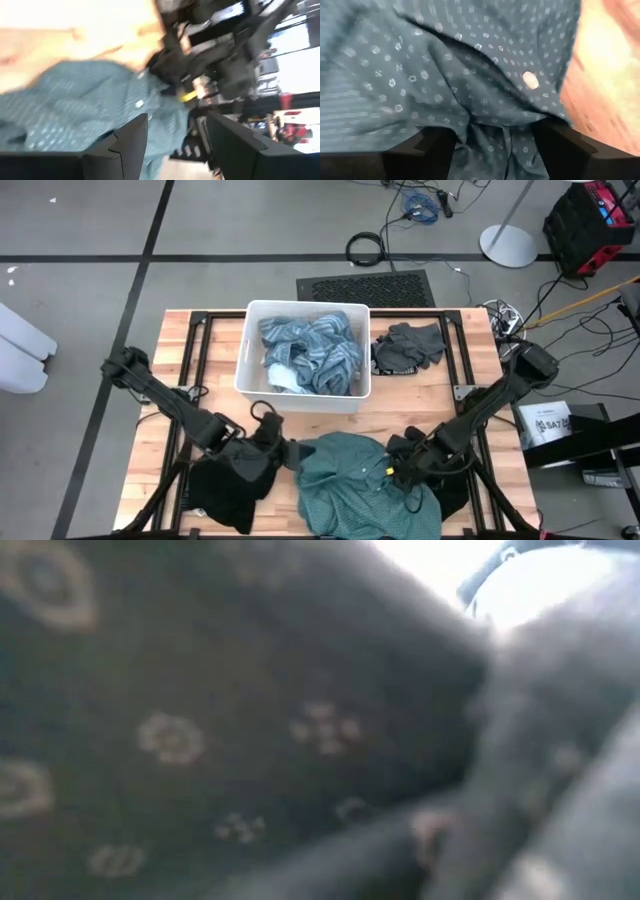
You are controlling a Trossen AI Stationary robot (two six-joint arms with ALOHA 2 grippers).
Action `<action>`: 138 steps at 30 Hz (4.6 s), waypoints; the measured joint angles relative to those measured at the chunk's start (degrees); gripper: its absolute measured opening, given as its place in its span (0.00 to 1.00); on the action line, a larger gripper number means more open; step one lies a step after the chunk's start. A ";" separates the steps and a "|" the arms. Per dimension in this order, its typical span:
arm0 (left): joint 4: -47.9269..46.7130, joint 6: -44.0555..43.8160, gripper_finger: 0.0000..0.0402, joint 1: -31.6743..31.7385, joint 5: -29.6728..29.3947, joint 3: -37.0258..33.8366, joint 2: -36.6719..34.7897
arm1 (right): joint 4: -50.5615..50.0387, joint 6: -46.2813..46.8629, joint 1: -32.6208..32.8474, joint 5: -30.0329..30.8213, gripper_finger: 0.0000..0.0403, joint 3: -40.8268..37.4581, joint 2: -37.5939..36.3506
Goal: Sort clothes
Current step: Put the green polo shirt into the white laundry bin
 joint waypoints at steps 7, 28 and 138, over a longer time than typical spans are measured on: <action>7.10 7.69 0.52 0.02 -5.12 0.06 -3.63 | 4.52 2.48 -0.28 -1.13 0.58 0.95 9.70; 7.52 9.51 0.53 0.00 -6.03 0.07 -4.60 | 0.51 11.07 -0.99 0.90 0.01 2.35 -7.53; -15.77 88.93 0.50 20.54 45.08 38.05 28.92 | 27.24 -2.75 -0.38 13.67 0.49 2.56 -34.16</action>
